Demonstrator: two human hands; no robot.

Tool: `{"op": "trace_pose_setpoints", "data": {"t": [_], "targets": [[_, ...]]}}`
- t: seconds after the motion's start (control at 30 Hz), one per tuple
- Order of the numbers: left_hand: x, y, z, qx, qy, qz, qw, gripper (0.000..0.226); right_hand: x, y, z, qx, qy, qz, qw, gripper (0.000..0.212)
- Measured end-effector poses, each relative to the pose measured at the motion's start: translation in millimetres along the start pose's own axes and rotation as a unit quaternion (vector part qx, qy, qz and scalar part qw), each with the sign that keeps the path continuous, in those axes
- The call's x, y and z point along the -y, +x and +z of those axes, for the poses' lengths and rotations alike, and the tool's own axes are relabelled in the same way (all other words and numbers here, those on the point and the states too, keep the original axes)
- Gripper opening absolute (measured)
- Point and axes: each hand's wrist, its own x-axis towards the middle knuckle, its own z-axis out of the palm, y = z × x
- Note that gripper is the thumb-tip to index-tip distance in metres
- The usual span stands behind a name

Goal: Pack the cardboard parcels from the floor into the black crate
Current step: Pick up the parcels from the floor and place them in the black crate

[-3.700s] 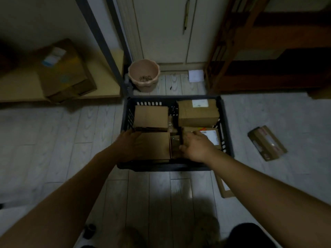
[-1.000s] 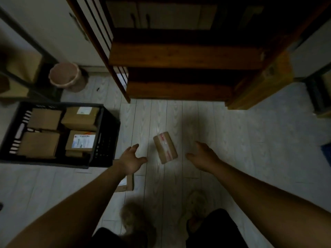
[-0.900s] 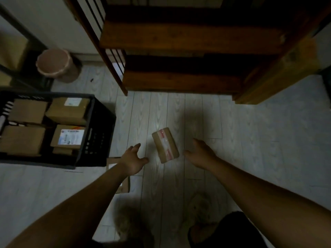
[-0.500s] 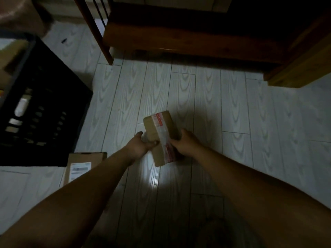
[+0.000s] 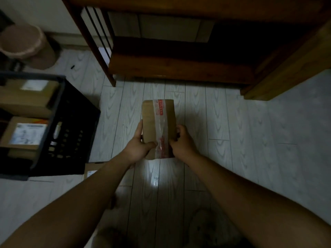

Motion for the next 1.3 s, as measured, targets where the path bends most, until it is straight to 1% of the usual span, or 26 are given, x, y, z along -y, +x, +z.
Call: {"op": "trace_pose_setpoints", "data": {"t": [0.13, 0.27, 0.33, 0.4, 0.5, 0.53, 0.57, 0.6, 0.63, 0.67, 0.7, 0.73, 0.77, 0.8, 0.83, 0.9, 0.93, 1.0, 1.07, 1.13, 1.2, 1.3], "targets": [[-100, -87, -40, 0.0, -0.001, 0.031, 1.0, 0.093, 101, -81, -43, -0.01, 0.011, -0.034, 0.999, 0.046], [-196, -182, -81, 0.009, 0.018, 0.06, 0.998, 0.089, 201, -168, -87, 0.012, 0.034, -0.036, 0.999, 0.052], [-242, -233, -101, 0.022, 0.017, 0.079, 0.996, 0.082, 251, -211, -108, 0.031, 0.059, -0.037, 0.997, 0.063], [-285, -282, -122, 0.04, 0.015, 0.086, 0.995, 0.074, 298, -254, -127, 0.043, 0.091, -0.03, 0.994, 0.079], [-337, -343, -159, 0.076, 0.055, 0.085, 0.992, 0.076, 359, -306, -149, 0.017, 0.15, -0.06, 0.987, 0.097], [-351, -361, -170, 0.087, 0.068, 0.083, 0.99, 0.075, 373, -320, -155, 0.013, 0.182, -0.065, 0.981, 0.098], [-363, -376, -179, 0.094, 0.075, 0.085, 0.989, 0.075, 387, -332, -160, 0.013, 0.214, -0.068, 0.974, 0.096], [-373, -389, -187, 0.092, 0.074, 0.09, 0.989, 0.079, 398, -345, -164, 0.015, 0.242, -0.073, 0.967, 0.087], [-381, -401, -194, 0.078, 0.071, 0.1, 0.989, 0.084, 407, -358, -165, 0.016, 0.266, -0.08, 0.96, 0.074], [-388, -413, -199, 0.047, 0.062, 0.115, 0.99, 0.088, 415, -369, -165, 0.012, 0.291, -0.088, 0.953, 0.063], [-392, -424, -203, -0.005, 0.043, 0.121, 0.992, 0.085, 422, -380, -164, 0.006, 0.312, -0.096, 0.945, 0.058], [-393, -435, -207, -0.061, 0.009, 0.117, 0.991, 0.079, 427, -389, -162, -0.001, 0.331, -0.101, 0.938, 0.058], [-392, -444, -210, -0.095, -0.031, 0.105, 0.989, 0.076, 431, -398, -159, -0.004, 0.349, -0.106, 0.931, 0.059], [-388, -455, -212, -0.1, -0.071, 0.084, 0.989, 0.077, 434, -405, -155, -0.001, 0.365, -0.106, 0.925, 0.061], [-383, -465, -213, -0.083, -0.105, 0.066, 0.989, 0.082, 437, -413, -151, 0.005, 0.377, -0.105, 0.92, 0.063], [-375, -486, -216, -0.053, -0.164, 0.063, 0.983, 0.094, 440, -427, -142, 0.022, 0.375, -0.102, 0.921, 0.063], [-373, -497, -218, -0.06, -0.185, 0.071, 0.978, 0.099, 440, -434, -137, 0.02, 0.36, -0.109, 0.927, 0.064], [-370, -514, -224, -0.113, -0.2, 0.107, 0.967, 0.104, 440, -447, -129, -0.018, 0.285, -0.152, 0.946, 0.065], [-373, -533, -230, -0.184, -0.203, 0.147, 0.95, 0.094, 443, -463, -122, -0.05, 0.218, -0.21, 0.952, 0.061], [-375, -548, -240, -0.234, -0.19, 0.171, 0.938, 0.076, 447, -479, -112, -0.051, 0.183, -0.261, 0.947, 0.059], [-373, -562, -256, -0.25, -0.171, 0.19, 0.934, 0.065, 454, -493, -98, -0.05, 0.158, -0.3, 0.94, 0.06], [-358, -582, -294, -0.222, -0.126, 0.205, 0.945, 0.064, 468, -508, -66, -0.053, 0.136, -0.327, 0.934, 0.062]]}}
